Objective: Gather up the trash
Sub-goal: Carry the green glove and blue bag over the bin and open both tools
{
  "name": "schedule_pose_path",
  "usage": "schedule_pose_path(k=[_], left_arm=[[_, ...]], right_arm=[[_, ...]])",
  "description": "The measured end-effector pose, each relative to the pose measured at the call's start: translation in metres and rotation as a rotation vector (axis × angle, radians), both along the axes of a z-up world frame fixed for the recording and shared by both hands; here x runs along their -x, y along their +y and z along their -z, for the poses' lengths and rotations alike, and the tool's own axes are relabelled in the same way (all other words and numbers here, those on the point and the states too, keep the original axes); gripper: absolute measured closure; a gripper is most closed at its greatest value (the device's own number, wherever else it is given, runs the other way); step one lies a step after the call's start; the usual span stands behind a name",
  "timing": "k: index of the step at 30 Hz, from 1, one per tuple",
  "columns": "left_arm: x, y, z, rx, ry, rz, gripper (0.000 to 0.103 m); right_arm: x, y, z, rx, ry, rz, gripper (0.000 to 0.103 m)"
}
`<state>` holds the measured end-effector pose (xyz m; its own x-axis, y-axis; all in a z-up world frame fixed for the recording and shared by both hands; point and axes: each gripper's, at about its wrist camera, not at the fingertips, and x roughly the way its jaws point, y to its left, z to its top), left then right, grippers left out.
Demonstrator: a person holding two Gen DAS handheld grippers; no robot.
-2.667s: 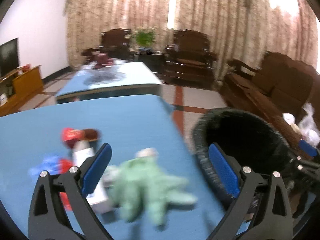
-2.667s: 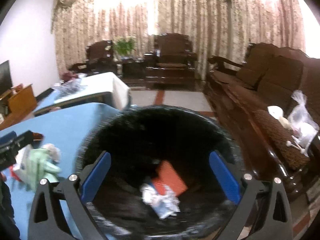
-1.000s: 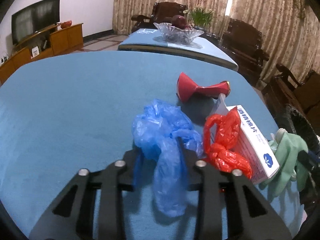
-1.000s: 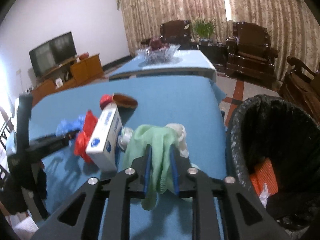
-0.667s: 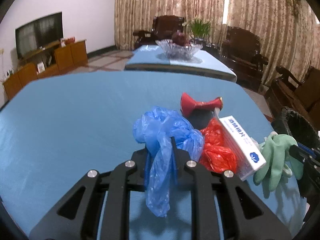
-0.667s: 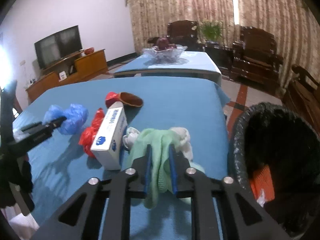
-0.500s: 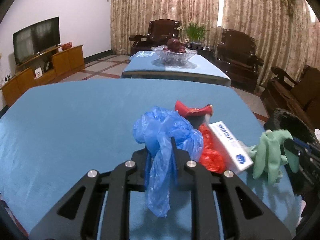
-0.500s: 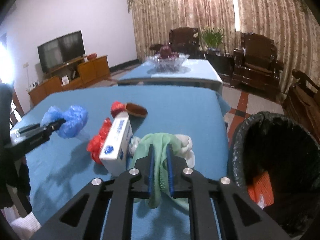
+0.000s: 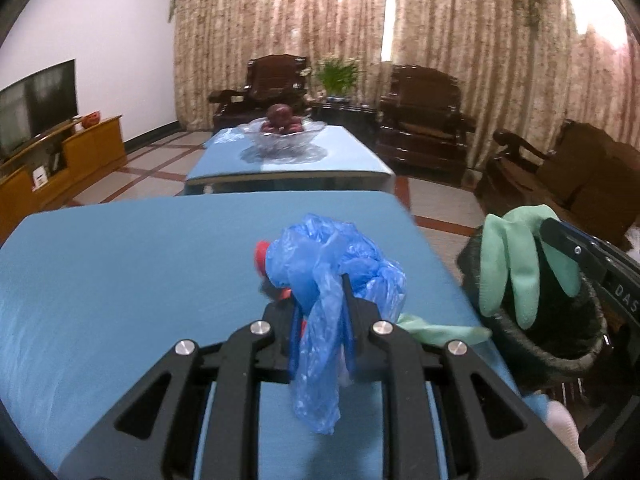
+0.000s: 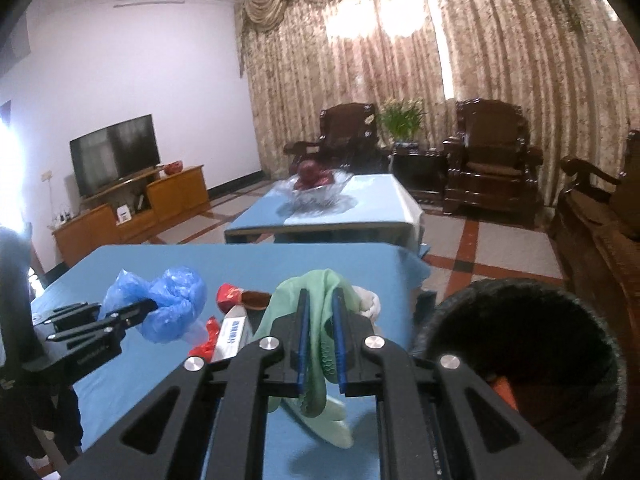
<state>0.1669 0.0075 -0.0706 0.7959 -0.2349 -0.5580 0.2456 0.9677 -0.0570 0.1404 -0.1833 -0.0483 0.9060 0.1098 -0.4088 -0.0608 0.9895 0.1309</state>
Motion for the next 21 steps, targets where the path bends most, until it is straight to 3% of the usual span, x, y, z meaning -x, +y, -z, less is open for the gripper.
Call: schedule_pose_path(k=[8,21], left_arm=[[0.001,-0.058,-0.009,0.014,-0.022,0.119,0.087],[-0.015,-0.168,0.008,0.032,0.003,0.310,0.088]], right_arm=[[0.016,-0.040,-0.001,0.014,0.012,0.108,0.092],[0.034,-0.136,0.010,0.034,0.039,0.294,0.092]])
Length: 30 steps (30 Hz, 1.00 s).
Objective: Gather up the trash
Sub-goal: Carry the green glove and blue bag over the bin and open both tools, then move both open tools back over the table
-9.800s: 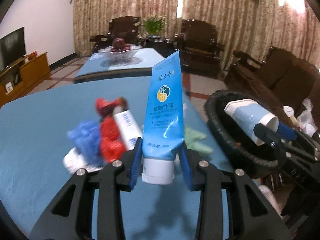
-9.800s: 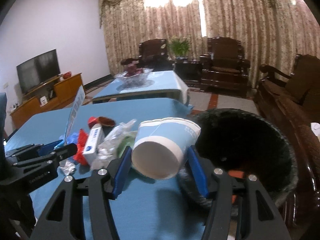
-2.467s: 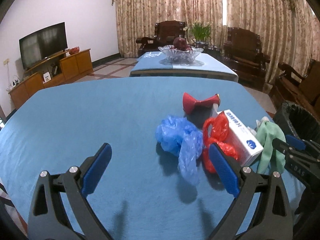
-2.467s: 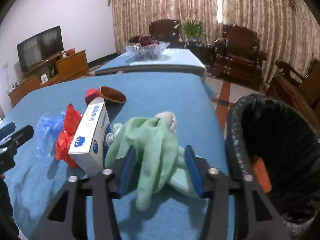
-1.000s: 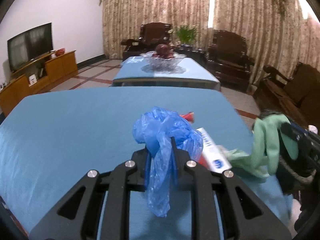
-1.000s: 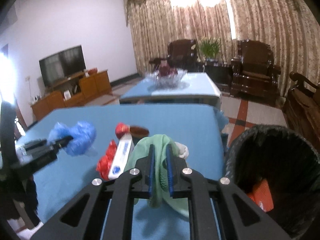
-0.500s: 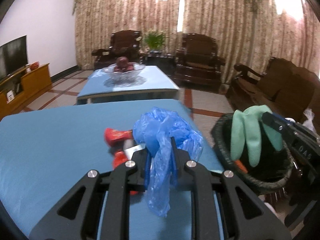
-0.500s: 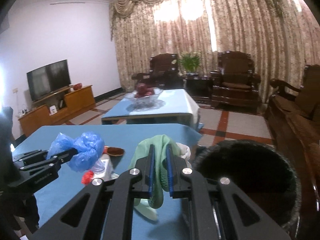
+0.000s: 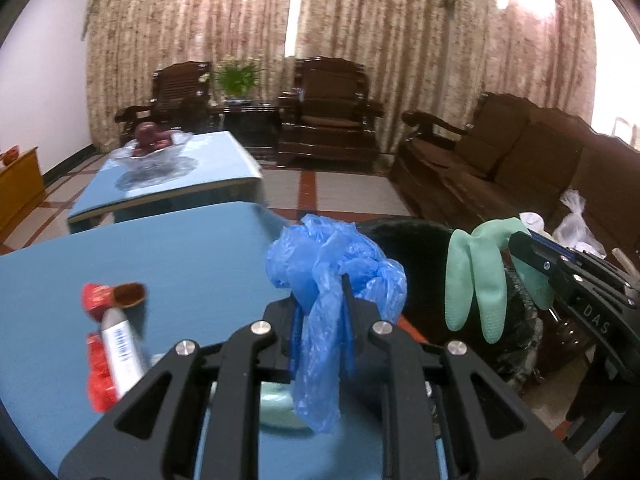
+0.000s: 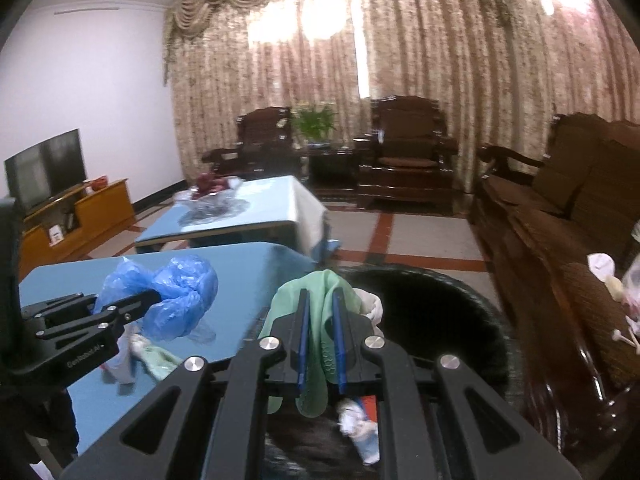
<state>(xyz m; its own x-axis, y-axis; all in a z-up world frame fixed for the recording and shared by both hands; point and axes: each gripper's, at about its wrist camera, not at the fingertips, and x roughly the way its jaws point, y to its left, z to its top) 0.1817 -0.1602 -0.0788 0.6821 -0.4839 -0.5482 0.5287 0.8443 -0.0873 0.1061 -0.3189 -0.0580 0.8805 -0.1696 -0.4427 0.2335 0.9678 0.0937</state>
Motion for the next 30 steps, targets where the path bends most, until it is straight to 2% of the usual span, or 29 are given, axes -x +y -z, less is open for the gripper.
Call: schedule_pose_path(k=[7,13,23,25,26,27,28,29,30], left_arm=[[-0.009,-0.049,0.011,0.002,0.013,0.059,0.088],[-0.012,-0.079,0.018,-0.007,0.016,0.087,0.088],[-0.023,-0.104,0.034,-0.019,0.061,0.116,0.086],[-0.025,-0.106,0.035,-0.014,0.070,0.122,0.076],[-0.026,-0.105,0.035,-0.006,0.075,0.124,0.057],[-0.026,-0.104,0.035,-0.001,0.075,0.119,0.043],[-0.025,-0.100,0.034,0.007,0.067,0.109,0.038],[-0.025,-0.098,0.033,0.010,0.061,0.106,0.033],[-0.024,-0.094,0.031,0.010,0.056,0.102,0.030]], right_arm=[[-0.002,-0.044,0.017,-0.006,0.032,0.064,0.092],[0.002,-0.066,0.031,-0.022,0.051,0.105,0.092],[-0.001,-0.084,0.051,-0.036,0.093,0.138,0.092],[-0.001,-0.084,0.054,-0.035,0.107,0.143,0.086],[-0.002,-0.084,0.055,-0.029,0.113,0.157,0.070],[-0.001,-0.084,0.056,-0.022,0.117,0.168,0.052],[0.000,-0.083,0.056,-0.012,0.120,0.181,0.044],[0.001,-0.083,0.056,-0.004,0.121,0.194,0.030],[0.002,-0.082,0.057,0.002,0.121,0.202,0.023]])
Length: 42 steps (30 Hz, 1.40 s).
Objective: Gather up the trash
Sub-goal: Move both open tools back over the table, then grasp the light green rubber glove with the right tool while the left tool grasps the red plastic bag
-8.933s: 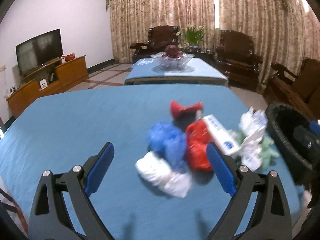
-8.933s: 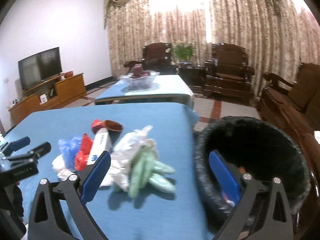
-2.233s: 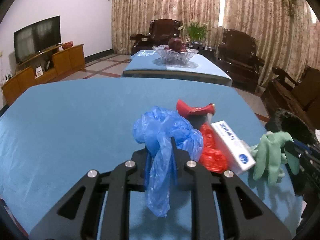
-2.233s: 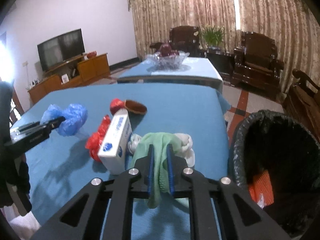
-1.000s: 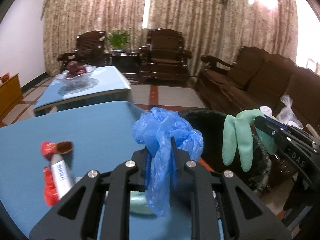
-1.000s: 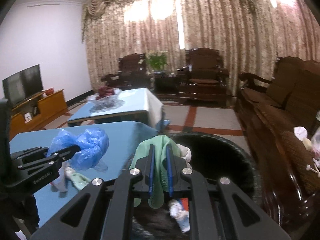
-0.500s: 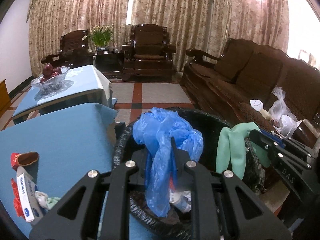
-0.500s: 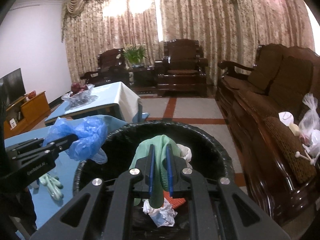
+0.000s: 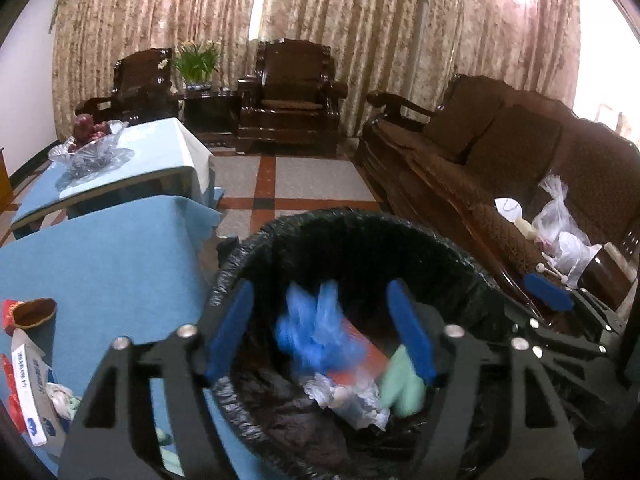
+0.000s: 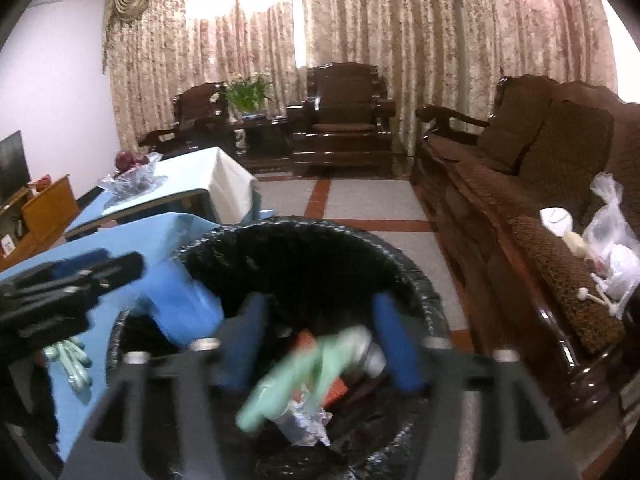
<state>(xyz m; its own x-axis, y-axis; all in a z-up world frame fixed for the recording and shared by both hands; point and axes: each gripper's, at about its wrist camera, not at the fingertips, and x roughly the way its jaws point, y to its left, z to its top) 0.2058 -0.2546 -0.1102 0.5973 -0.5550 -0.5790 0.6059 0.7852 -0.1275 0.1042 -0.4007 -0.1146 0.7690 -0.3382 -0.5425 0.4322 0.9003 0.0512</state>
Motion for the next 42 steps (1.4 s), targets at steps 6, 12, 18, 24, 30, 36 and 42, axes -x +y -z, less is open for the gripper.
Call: schedule_pose_path(k=[6,12,18,24,30,36,42], left_arm=[[0.003,0.040,-0.010,-0.027,-0.045,-0.072,0.013],[0.012,0.115,-0.013,-0.072,-0.084,-0.226,0.013],[0.019,0.199,-0.014,-0.100,-0.104,-0.401,0.013],[0.025,0.275,-0.013,-0.125,-0.108,-0.552,0.013],[0.025,0.314,-0.002,-0.139,-0.079,-0.611,0.013],[0.031,0.321,0.011,-0.145,-0.060,-0.618,0.013],[0.030,0.320,0.023,-0.147,-0.035,-0.603,0.013]], right_arm=[[0.001,0.018,-0.004,-0.003,0.007,-0.005,0.006],[-0.007,0.055,-0.012,-0.042,-0.016,-0.061,0.006],[-0.024,0.119,-0.021,-0.044,-0.051,-0.177,0.006],[-0.047,0.190,-0.019,-0.022,-0.065,-0.337,0.006],[-0.068,0.246,-0.001,-0.018,-0.055,-0.448,0.013],[-0.084,0.274,0.024,0.005,0.006,-0.506,0.025],[-0.098,0.278,0.048,-0.014,0.090,-0.545,0.034]])
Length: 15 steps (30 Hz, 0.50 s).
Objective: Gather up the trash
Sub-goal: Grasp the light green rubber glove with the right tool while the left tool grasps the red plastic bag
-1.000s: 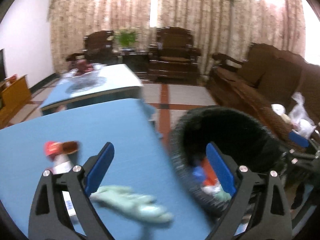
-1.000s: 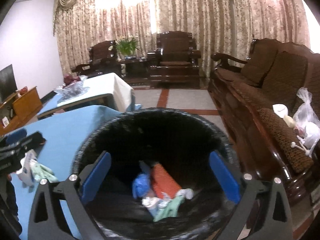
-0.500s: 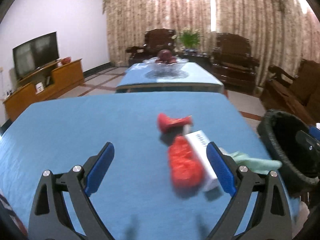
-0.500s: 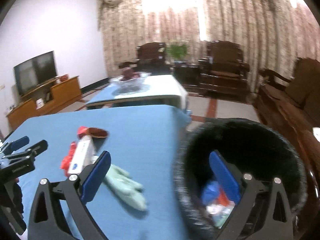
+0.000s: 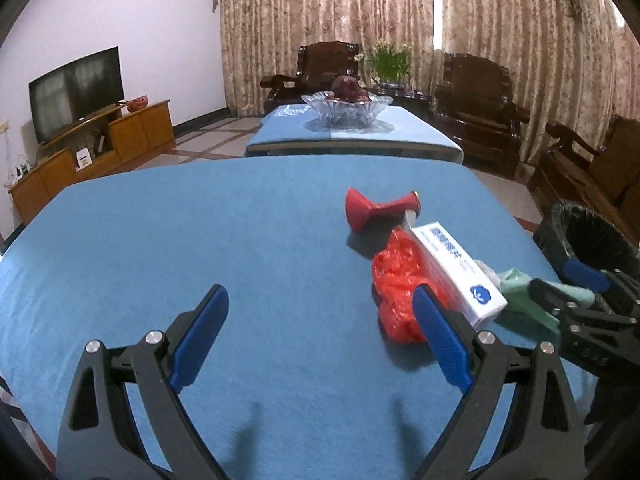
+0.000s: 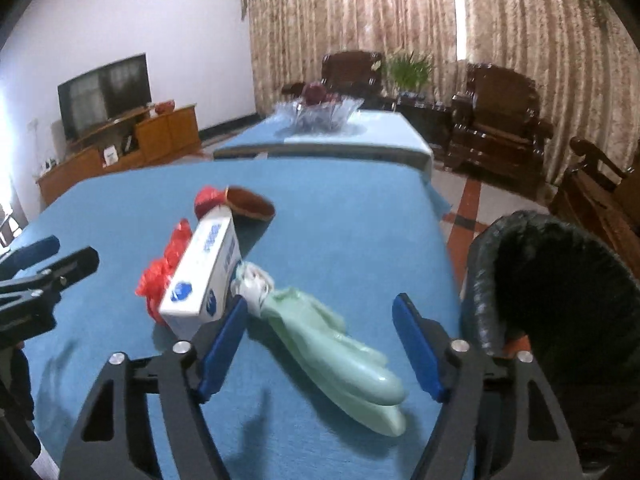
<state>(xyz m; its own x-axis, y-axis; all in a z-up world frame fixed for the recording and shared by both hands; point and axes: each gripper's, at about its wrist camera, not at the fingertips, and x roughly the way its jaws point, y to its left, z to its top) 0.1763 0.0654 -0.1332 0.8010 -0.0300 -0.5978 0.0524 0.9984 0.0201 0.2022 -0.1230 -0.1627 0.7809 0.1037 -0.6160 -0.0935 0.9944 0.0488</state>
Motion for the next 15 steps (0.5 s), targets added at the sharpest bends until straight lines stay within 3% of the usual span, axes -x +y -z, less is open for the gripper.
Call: schedule_pose_path(k=[4,9,12,15], left_arm=[[-0.001,-0.006,0.008,-0.002,0.017,0.022,0.013],[0.000,-0.014,0.016,-0.004,0.037,0.045,0.013],[0.001,-0.017,0.021,-0.004,0.046,0.055,0.013],[0.000,-0.021,0.025,0.000,0.058,0.065,0.013]], right_arm=[[-0.009,0.001,0.008,-0.010,0.055,-0.019,0.042],[-0.015,0.000,0.015,-0.031,0.120,-0.051,0.073],[-0.013,-0.002,0.014,-0.029,0.122,-0.048,0.084],[-0.008,-0.005,0.008,-0.011,0.091,-0.030,0.088]])
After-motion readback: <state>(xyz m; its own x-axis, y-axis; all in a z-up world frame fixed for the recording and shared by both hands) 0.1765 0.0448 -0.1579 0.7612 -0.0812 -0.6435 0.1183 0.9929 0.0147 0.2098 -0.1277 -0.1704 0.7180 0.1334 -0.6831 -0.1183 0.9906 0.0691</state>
